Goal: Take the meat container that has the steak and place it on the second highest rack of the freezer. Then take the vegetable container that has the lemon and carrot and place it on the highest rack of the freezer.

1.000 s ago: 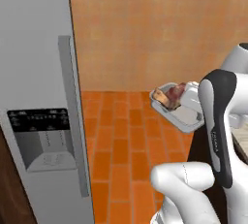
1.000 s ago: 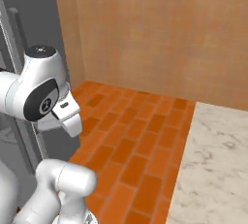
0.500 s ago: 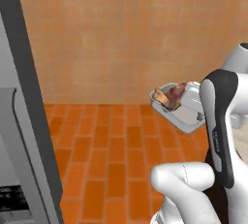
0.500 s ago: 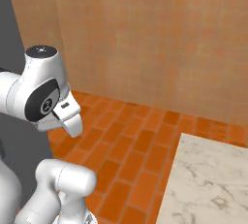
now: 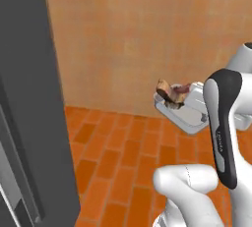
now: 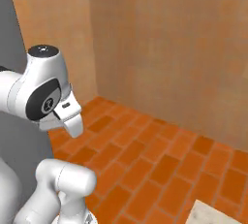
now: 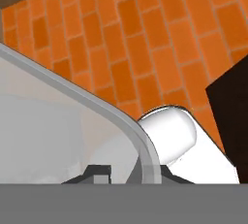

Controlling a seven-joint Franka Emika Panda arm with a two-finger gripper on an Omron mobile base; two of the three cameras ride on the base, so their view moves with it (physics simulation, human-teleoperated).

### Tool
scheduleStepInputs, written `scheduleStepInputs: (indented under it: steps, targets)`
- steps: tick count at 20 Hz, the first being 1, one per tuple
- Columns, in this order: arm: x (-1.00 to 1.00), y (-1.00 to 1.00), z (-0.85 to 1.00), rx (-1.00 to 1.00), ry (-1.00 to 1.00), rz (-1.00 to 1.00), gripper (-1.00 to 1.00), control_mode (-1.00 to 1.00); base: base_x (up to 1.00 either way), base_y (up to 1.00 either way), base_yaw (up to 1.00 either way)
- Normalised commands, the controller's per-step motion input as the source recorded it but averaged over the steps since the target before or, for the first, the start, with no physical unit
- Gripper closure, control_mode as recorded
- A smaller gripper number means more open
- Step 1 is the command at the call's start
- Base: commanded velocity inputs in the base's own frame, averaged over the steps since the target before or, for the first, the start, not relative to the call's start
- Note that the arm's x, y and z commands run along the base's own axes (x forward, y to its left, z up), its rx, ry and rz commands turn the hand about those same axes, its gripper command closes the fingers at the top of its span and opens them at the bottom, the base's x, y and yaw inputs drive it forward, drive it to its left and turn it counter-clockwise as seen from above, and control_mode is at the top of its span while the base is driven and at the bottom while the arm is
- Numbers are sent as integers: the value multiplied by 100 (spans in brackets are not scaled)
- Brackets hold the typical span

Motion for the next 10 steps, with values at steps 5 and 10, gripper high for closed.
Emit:
scheduleStepInputs:
  steps: [5,10]
  targets:
    - [0,0,0,0,0,0,100,100,24,4,89]
    - [0,0,0,0,0,0,100,100,17,0,88]
